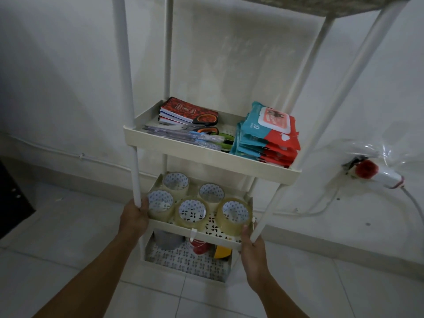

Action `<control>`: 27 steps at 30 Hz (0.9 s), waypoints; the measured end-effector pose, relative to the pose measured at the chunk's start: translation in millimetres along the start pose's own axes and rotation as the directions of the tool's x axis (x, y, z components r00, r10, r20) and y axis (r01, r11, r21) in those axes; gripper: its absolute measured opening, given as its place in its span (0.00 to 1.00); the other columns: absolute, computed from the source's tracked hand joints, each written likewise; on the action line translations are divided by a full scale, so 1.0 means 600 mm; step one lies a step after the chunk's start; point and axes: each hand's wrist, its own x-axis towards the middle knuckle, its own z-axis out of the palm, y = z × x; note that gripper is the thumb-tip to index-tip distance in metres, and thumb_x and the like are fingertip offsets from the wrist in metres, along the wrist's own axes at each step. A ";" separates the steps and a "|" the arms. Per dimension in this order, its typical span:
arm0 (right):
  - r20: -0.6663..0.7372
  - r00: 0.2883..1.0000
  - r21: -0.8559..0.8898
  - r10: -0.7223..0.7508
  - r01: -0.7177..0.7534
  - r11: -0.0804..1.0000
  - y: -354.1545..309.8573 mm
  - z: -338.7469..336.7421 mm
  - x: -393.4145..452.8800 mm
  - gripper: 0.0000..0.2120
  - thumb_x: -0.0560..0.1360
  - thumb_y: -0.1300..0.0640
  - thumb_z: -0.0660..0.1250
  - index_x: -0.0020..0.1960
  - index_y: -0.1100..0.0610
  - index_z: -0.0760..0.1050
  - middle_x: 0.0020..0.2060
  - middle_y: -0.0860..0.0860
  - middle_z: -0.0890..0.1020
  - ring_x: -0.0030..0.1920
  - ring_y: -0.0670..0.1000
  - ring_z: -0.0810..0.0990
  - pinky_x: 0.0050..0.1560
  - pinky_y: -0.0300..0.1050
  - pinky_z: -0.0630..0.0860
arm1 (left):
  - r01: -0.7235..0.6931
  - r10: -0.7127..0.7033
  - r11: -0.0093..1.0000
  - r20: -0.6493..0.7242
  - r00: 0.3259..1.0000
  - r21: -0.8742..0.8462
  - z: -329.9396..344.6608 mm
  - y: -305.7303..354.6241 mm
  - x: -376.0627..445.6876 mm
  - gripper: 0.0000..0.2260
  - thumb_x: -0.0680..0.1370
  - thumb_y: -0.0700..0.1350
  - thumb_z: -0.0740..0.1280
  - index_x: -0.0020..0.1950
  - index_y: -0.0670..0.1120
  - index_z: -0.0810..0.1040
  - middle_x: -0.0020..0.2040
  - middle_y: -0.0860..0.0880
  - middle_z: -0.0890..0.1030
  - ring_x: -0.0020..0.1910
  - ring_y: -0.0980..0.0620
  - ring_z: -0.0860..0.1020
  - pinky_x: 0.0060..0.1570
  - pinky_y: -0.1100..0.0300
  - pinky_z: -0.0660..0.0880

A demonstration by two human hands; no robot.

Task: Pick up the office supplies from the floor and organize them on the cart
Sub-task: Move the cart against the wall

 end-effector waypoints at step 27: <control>0.092 0.981 -0.486 -0.172 0.195 0.852 -0.133 -0.077 -0.110 0.40 0.77 0.37 0.60 0.80 0.55 0.51 0.78 0.57 0.57 0.77 0.58 0.55 0.74 0.57 0.57 | -0.208 0.154 0.965 0.293 0.944 0.161 -0.141 0.147 -0.215 0.23 0.81 0.45 0.64 0.75 0.42 0.64 0.61 0.52 0.70 0.59 0.58 0.67 0.53 0.68 0.63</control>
